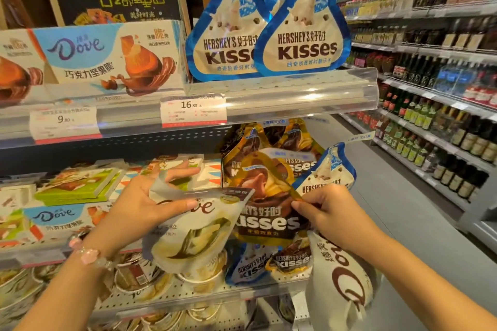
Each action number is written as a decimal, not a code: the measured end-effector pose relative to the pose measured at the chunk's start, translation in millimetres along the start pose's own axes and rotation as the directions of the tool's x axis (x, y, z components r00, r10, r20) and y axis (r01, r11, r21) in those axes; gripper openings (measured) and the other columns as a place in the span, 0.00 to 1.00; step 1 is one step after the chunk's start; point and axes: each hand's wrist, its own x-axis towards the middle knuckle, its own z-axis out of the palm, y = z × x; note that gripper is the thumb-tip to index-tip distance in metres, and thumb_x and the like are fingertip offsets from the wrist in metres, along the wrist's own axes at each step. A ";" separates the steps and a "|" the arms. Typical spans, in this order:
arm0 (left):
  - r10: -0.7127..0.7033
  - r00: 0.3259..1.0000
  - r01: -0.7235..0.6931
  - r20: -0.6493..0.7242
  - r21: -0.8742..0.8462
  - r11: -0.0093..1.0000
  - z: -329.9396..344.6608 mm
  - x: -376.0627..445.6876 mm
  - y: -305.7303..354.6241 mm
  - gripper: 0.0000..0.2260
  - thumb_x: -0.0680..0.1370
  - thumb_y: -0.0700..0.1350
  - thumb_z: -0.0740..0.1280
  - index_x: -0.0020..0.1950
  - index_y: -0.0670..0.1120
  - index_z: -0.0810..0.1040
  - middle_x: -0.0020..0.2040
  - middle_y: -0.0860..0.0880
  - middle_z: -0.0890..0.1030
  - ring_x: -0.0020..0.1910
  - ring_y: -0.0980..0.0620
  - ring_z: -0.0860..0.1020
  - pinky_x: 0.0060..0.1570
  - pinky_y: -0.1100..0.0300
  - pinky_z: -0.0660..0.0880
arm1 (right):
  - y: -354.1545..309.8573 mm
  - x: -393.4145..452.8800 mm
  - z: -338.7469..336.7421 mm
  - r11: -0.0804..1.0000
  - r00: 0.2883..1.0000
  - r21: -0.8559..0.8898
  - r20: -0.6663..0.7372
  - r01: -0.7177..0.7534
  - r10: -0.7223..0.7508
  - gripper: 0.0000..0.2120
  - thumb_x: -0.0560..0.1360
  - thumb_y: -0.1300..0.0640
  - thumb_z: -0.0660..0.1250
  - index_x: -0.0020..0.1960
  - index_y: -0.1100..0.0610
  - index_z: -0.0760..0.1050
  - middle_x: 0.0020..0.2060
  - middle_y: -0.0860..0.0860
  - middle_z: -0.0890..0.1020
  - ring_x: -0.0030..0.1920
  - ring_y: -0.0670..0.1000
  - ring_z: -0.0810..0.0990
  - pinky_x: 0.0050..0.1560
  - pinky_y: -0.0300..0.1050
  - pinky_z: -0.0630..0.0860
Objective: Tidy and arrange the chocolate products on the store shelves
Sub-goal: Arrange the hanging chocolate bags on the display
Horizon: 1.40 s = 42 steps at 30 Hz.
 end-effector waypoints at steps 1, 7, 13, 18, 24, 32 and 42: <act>0.001 1.000 -0.001 -0.003 0.025 1.000 -0.5 2.9 -1.2 0.10 0.66 0.55 0.75 0.45 0.55 0.85 0.56 0.70 0.76 0.59 0.71 0.72 0.55 0.72 0.68 | 2.5 0.2 -1.0 1.000 0.999 -0.023 -0.032 -0.007 0.007 0.19 0.77 0.55 0.65 0.30 0.63 0.75 0.25 0.58 0.76 0.28 0.54 0.72 0.30 0.49 0.68; -0.063 0.998 0.062 0.005 0.068 0.996 -0.9 17.0 -20.3 0.16 0.66 0.43 0.76 0.50 0.58 0.81 0.55 0.71 0.76 0.56 0.67 0.74 0.53 0.72 0.70 | 7.2 4.6 8.8 0.992 0.977 -0.036 -0.180 -0.120 0.112 0.20 0.76 0.57 0.65 0.28 0.63 0.75 0.22 0.55 0.75 0.24 0.51 0.68 0.30 0.46 0.67; -0.091 0.995 0.091 0.037 0.006 0.996 -4.1 16.6 -23.6 0.13 0.66 0.43 0.75 0.38 0.63 0.82 0.45 0.77 0.76 0.50 0.75 0.74 0.46 0.76 0.68 | 4.2 24.4 35.9 0.989 0.950 0.029 -0.274 -0.146 0.148 0.28 0.77 0.60 0.65 0.22 0.53 0.57 0.18 0.47 0.61 0.22 0.47 0.59 0.30 0.46 0.58; -0.097 0.995 0.097 0.038 0.002 0.995 -6.9 16.3 -22.5 0.16 0.65 0.47 0.74 0.36 0.71 0.79 0.42 0.80 0.74 0.48 0.74 0.73 0.46 0.73 0.68 | 0.4 34.8 58.4 0.984 0.967 -0.079 -0.217 -0.158 0.138 0.26 0.78 0.56 0.63 0.24 0.54 0.57 0.20 0.48 0.61 0.24 0.48 0.60 0.28 0.41 0.58; -0.106 0.993 0.107 0.053 -0.035 0.994 -7.4 15.0 -23.2 0.14 0.66 0.41 0.75 0.36 0.63 0.82 0.42 0.78 0.75 0.47 0.79 0.72 0.39 0.81 0.69 | -4.7 48.0 68.4 0.897 0.946 -0.300 -0.077 -0.324 0.316 0.24 0.80 0.49 0.57 0.27 0.52 0.59 0.27 0.49 0.65 0.35 0.55 0.68 0.33 0.45 0.62; -0.146 0.988 0.147 0.053 -0.004 0.989 -7.3 17.0 -25.5 0.10 0.67 0.42 0.75 0.41 0.57 0.82 0.43 0.77 0.74 0.50 0.73 0.71 0.50 0.73 0.66 | -10.5 59.2 70.9 0.867 0.942 -0.372 -0.082 -0.331 0.325 0.22 0.80 0.49 0.57 0.29 0.51 0.61 0.32 0.51 0.71 0.39 0.54 0.71 0.38 0.42 0.64; -0.180 0.983 0.180 -0.017 -0.038 0.983 -0.4 14.3 -27.8 0.17 0.66 0.44 0.75 0.51 0.58 0.80 0.54 0.64 0.77 0.59 0.62 0.72 0.60 0.57 0.68 | 7.7 56.5 68.4 0.880 0.928 -0.292 -0.124 -0.374 0.353 0.22 0.74 0.37 0.63 0.57 0.51 0.77 0.51 0.51 0.81 0.53 0.54 0.78 0.45 0.44 0.72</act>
